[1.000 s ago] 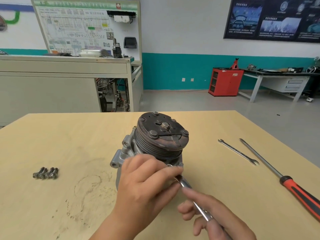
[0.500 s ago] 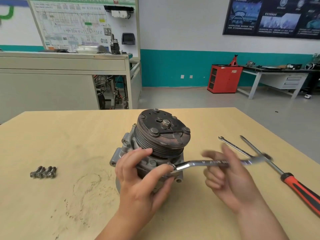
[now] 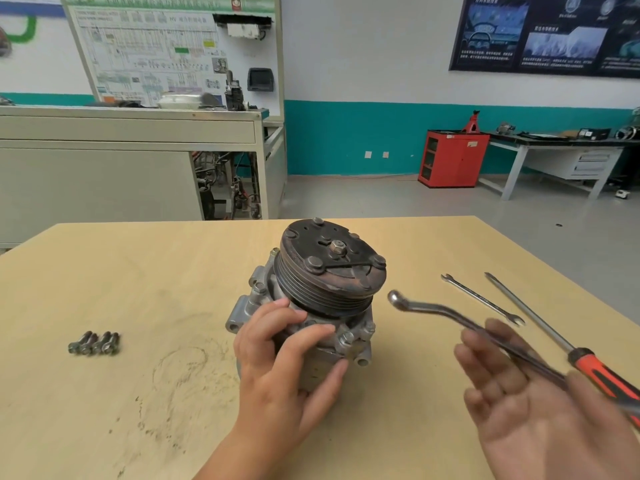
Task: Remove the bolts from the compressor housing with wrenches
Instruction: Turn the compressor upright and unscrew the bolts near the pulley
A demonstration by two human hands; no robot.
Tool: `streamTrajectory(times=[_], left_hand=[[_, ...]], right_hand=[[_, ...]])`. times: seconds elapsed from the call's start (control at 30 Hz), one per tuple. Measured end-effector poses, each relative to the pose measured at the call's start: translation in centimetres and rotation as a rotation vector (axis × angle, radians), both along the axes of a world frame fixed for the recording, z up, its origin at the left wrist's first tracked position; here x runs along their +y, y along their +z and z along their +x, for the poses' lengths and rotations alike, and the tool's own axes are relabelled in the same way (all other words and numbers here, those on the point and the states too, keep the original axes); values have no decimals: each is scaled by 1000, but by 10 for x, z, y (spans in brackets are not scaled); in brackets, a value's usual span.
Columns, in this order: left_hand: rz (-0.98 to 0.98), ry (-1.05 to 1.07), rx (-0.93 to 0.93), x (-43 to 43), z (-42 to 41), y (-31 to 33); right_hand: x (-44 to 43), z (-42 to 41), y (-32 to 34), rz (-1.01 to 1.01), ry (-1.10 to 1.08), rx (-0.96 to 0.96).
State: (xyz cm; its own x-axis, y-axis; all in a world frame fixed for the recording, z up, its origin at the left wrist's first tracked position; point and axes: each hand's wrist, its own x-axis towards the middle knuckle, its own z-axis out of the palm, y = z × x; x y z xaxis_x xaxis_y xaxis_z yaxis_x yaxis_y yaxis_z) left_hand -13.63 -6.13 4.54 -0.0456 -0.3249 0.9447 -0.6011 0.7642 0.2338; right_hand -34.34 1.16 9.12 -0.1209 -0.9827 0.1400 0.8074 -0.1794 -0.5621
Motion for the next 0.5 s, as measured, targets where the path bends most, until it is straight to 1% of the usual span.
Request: streamTrajectory(times=[0.07,0.1,0.13,0.17,0.2,0.23,0.27,0.3,0.33,0.4,0.47,0.5], left_hand=[[13,16,-7,1,0,0],[13,21,-12,1,0,1],[13,24,-15,1,0,1],[12,27,-17,1,0,1],[10,31,-18,1,0,1],[9,35,-16,1,0,1],[9,37,-11,1,0,1],[11,37,-5,1,-1,1],[12,36,-1,1,-1,1],[13,34,-1,0,-1,0],[15,42,-11,0,-1,-1],[15,49,-16,0,-1,-1]], right_hand=[[15,4,-2,-43,88,-4],[22,11,0,-22,85,14],[25,17,-3,16,11,57],[25,28,-4,-20,-16,166],[19,39,-6,-126,114,287],[21,44,-4,-59,137,379],[22,51,-2,70,54,461],[22,56,4,178,29,528],[21,59,9,244,64,547],[23,59,10,285,192,603],[25,56,2,213,255,649],[23,55,-1,207,272,611]])
